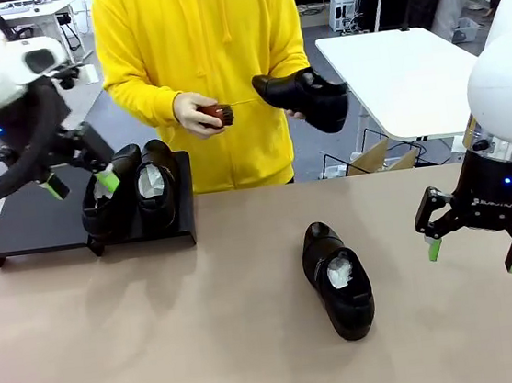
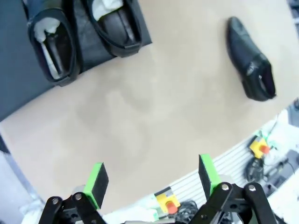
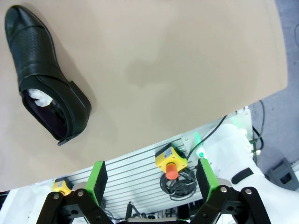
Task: Organize the shoes by placing them on the stand.
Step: Pick up one Shoe and place it in the middle of the table.
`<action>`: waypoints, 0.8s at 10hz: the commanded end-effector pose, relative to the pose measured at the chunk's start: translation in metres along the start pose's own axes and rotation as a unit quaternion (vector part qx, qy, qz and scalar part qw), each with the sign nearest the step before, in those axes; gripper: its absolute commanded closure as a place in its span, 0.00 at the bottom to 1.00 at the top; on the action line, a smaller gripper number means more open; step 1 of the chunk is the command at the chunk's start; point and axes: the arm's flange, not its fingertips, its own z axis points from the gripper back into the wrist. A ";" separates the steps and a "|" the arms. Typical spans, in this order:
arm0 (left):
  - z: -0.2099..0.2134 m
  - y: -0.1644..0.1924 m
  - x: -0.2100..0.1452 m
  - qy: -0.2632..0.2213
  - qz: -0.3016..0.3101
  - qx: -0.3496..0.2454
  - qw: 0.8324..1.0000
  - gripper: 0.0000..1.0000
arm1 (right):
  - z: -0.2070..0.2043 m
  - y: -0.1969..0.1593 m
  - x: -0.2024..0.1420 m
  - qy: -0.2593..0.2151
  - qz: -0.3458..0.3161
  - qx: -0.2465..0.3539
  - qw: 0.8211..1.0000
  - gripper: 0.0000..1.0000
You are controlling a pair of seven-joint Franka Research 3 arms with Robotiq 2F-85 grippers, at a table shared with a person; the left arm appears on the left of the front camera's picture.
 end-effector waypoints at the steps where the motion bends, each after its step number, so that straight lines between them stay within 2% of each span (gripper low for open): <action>1: 0.013 0.028 -0.023 -0.021 -0.025 -0.058 0.998 0.00 | 0.002 -0.001 0.003 -0.006 0.006 0.001 1.000 0.00; 2: 0.018 0.034 -0.027 -0.045 0.003 -0.052 0.998 0.00 | 0.002 -0.001 0.003 -0.006 0.006 0.001 1.000 0.00; 3: 0.009 0.018 -0.009 -0.013 -0.015 -0.027 0.999 0.00 | 0.000 0.000 0.000 0.000 0.000 0.000 1.000 0.00; 5: 0.009 0.018 -0.009 -0.013 -0.015 -0.027 0.999 0.00 | 0.023 0.050 -0.024 -0.092 0.120 -0.011 0.989 0.00; 6: 0.009 0.018 -0.009 -0.013 -0.015 -0.027 0.999 0.00 | 0.031 0.072 -0.030 -0.118 0.165 -0.014 0.979 0.00; 8: 0.009 0.018 -0.009 -0.013 -0.015 -0.027 0.999 0.00 | 0.040 0.116 -0.028 -0.182 0.254 -0.040 0.949 0.00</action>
